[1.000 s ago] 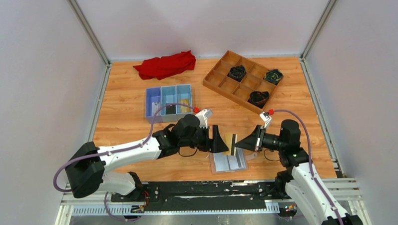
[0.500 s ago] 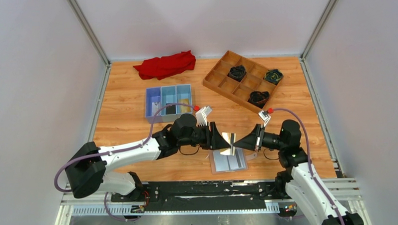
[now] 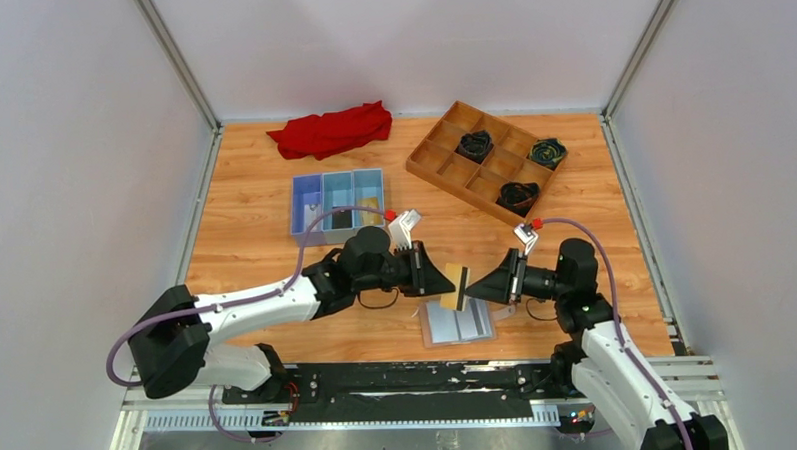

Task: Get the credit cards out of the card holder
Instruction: Place the credit card in the storage box.

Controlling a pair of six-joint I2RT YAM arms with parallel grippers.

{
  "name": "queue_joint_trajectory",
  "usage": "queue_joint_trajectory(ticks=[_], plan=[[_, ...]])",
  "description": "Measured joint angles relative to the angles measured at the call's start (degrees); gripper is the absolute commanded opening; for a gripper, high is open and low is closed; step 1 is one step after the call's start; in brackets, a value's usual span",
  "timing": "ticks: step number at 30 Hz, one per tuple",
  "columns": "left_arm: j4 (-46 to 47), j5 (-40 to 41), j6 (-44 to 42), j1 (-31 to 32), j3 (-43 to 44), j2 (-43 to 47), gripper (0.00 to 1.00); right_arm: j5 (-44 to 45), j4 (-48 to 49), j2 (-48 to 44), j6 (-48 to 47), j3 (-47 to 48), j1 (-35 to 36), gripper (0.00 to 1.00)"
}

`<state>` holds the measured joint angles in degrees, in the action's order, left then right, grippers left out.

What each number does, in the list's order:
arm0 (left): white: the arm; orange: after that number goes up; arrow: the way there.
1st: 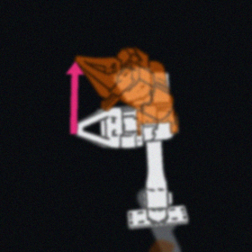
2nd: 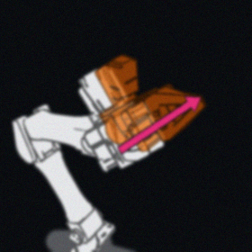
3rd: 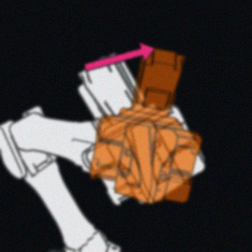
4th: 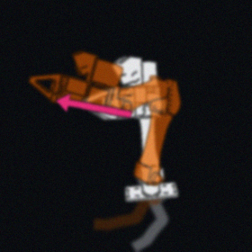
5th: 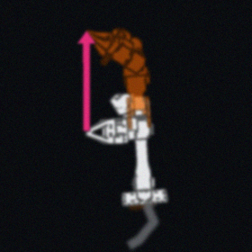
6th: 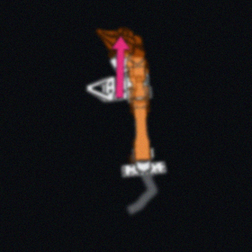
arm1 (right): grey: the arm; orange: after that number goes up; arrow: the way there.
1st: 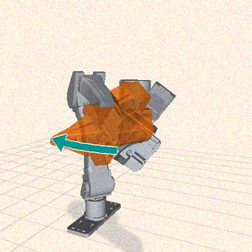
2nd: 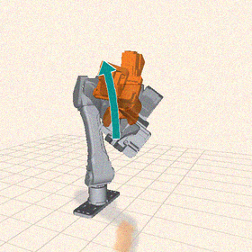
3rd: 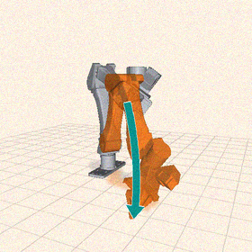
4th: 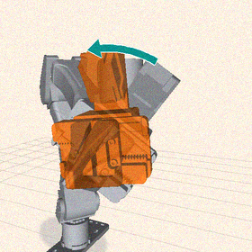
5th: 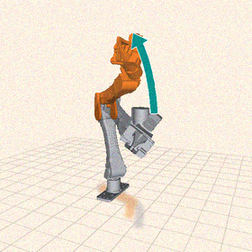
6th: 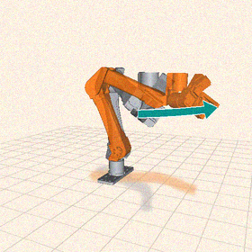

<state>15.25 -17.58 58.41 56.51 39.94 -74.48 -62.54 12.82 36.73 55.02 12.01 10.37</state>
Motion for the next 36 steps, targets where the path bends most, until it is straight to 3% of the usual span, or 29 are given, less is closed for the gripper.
queue_joint_trajectory(ticks=[2, 6, 8, 13, 20, 26, 36], plan=[[0.2, -0.2, 0.3, -0.7, -0.5, 0.6, 0.00, 0.4, -2.3, 0.8, -1.6, 0.3, 0.0, 0.67], [-1.8, -0.7, 0.1, -5.0, -0.9, 2.4, 0.00, 3.5, -11.7, 1.4, -7.6, 3.0, 0.1, 0.69], [-10.0, 1.5, -2.4, -7.3, 1.6, 3.6, 0.00, 5.5, -15.5, 0.8, -9.8, 3.5, 0.1, 0.70], [-39.1, 18.4, -12.8, -8.5, 23.2, -1.4, 0.00, 10.3, -21.7, -1.6, -12.4, 3.3, 0.1, 0.71], [-57.5, 41.7, -23.7, -10.3, 45.9, -17.8, 0.00, 13.5, -26.3, -1.6, -15.3, 3.4, 0.1, 0.71], [-66.1, 56.3, -27.5, -10.8, 54.7, -34.4, 0.00, 14.9, -32.1, -2.3, -18.4, 4.7, 0.1, 0.71], [-70.9, 67.1, -28.5, -11.1, 57.7, -40.7, 0.00, 16.3, -35.6, -4.1, -19.4, 5.0, 0.1, 0.70]])
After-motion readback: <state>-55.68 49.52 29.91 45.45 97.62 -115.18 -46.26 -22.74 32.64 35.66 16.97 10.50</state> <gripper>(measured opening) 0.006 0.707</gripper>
